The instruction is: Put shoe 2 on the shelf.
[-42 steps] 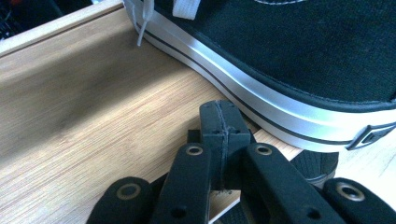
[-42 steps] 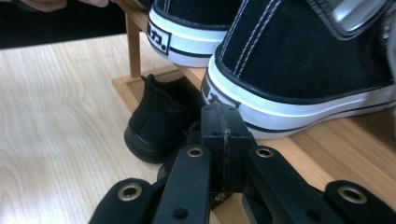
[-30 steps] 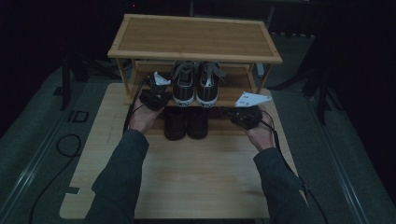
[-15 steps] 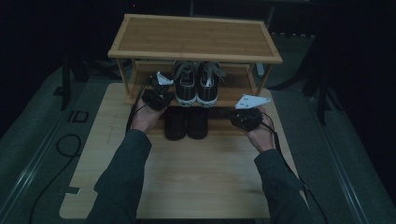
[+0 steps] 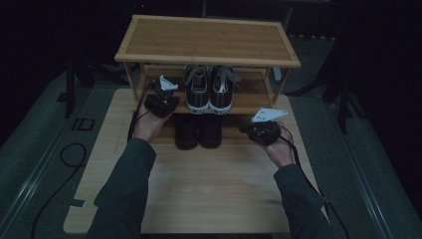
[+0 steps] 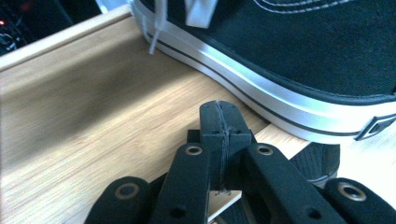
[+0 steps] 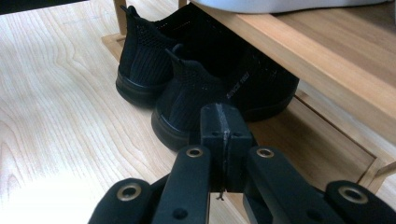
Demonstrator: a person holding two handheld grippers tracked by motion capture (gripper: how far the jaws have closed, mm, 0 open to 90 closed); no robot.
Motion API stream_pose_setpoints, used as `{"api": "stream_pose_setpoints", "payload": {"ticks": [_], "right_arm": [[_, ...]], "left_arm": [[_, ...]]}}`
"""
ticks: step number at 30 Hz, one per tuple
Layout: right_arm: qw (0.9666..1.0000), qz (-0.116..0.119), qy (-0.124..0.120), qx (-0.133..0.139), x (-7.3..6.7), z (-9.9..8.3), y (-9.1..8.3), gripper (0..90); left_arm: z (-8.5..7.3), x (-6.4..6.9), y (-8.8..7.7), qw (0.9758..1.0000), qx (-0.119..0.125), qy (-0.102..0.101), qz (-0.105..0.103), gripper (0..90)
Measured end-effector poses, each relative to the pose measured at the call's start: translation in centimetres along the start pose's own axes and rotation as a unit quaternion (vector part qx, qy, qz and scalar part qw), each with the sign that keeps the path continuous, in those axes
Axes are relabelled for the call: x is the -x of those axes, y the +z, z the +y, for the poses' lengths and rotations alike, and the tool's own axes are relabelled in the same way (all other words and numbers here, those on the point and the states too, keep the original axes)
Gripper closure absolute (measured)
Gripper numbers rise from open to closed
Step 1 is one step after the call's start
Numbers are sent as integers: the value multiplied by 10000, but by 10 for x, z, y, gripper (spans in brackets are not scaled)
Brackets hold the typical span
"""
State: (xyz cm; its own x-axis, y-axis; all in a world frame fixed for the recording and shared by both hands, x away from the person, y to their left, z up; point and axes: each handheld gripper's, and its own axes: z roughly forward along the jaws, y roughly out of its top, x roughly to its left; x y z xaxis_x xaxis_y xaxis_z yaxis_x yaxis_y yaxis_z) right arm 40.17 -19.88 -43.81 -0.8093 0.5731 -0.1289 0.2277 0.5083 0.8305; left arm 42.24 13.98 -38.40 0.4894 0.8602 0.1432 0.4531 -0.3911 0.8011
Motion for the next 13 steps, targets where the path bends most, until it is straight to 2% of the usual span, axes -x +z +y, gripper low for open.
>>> {"api": "stream_pose_setpoints", "payload": {"ticks": [2, 6, 13], "right_arm": [[10000, 4, 49, -34, 0, -3, 1, 900], [9998, -42, 102, -157, -1, -8, 3, 899], [9995, -71, 152, -250, 1, -14, 6, 899]], "left_arm": [[0, -4, -3, 10000, 10, -6, 24, 898], [-4, -11, -5, 9998, 46, -149, 92, 896], [-8, -17, -8, 9997, 14, -114, 194, 890]]}}
